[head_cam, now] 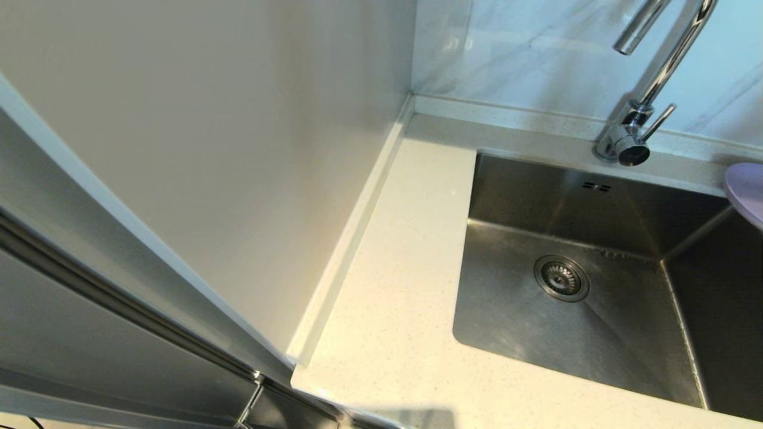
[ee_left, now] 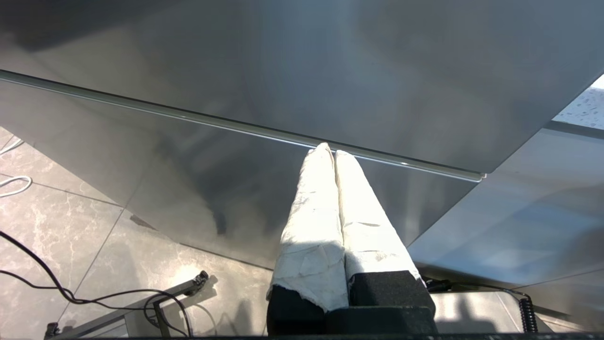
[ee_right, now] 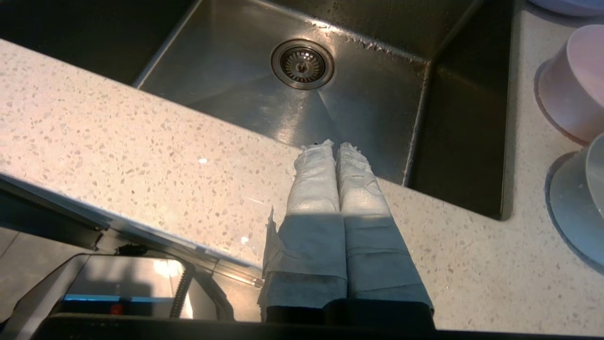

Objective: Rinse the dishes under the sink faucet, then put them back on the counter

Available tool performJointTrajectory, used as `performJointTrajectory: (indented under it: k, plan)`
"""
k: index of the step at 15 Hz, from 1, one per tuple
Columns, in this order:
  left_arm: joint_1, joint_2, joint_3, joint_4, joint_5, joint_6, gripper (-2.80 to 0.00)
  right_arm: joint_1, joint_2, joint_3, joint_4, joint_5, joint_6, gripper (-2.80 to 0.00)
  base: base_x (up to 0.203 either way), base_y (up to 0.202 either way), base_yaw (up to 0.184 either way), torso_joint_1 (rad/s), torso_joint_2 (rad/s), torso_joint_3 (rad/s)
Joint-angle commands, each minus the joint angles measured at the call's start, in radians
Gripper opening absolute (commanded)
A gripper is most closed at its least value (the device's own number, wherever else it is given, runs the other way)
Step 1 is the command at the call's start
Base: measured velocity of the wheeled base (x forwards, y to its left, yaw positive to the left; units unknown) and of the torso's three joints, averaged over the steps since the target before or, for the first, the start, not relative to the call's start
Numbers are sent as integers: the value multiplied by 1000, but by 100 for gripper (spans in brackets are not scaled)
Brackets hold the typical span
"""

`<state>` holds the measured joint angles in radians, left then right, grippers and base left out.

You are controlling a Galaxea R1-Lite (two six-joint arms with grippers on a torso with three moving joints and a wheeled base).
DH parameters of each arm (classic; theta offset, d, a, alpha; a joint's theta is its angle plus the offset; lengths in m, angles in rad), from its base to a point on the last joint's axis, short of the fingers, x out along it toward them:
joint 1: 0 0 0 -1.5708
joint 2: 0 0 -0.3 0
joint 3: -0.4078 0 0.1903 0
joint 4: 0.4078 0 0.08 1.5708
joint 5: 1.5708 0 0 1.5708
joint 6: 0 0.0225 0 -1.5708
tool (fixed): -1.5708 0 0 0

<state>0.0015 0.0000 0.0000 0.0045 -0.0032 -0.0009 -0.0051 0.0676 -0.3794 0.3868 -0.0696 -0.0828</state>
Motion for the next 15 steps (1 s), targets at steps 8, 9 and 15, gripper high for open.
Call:
performJointTrajectory:
  k: [8, 9, 15]
  plan:
    - [0, 0, 0, 0, 0, 0, -280, 4, -65, 265, -241, 13, 1, -280, 0, 0, 0, 0, 0, 0]
    - [0, 0, 0, 0, 0, 0, -280, 4, -65, 295, -255, 22, 2, -280, 0, 0, 0, 0, 0, 0]
    - [0, 0, 0, 0, 0, 0, -280, 4, -65, 389, -356, 73, 17, -280, 0, 0, 0, 0, 0, 0]
